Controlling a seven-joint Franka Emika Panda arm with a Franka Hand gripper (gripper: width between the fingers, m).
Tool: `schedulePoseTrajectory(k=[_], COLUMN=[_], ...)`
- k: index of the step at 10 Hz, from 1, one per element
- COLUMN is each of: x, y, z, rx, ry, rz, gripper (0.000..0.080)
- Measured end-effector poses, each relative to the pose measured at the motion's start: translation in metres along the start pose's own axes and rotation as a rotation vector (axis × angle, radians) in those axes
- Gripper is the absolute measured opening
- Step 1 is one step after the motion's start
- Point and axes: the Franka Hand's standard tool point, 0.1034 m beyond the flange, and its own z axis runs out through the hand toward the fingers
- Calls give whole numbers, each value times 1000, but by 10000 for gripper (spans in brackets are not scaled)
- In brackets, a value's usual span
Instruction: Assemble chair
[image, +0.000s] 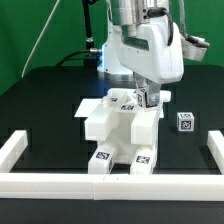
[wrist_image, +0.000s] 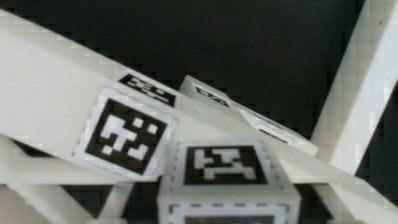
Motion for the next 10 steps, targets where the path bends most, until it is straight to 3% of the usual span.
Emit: schedulePoseTrajectory(k=[1, 2, 3, 4, 6, 8, 10], x=[0, 0, 0, 0, 1, -1, 0], y=[0, 0, 0, -1, -5, -4, -3], z=[0, 0, 0, -2, -5, -5, -4], rx=[0, 0, -3, -9, -7, 6, -3], ry=[0, 0, 0, -7, -13, 8, 13], rz=[-6, -22, -44, -195, -513, -627, -814], gripper=[282, 538, 538, 615, 639, 648, 649])
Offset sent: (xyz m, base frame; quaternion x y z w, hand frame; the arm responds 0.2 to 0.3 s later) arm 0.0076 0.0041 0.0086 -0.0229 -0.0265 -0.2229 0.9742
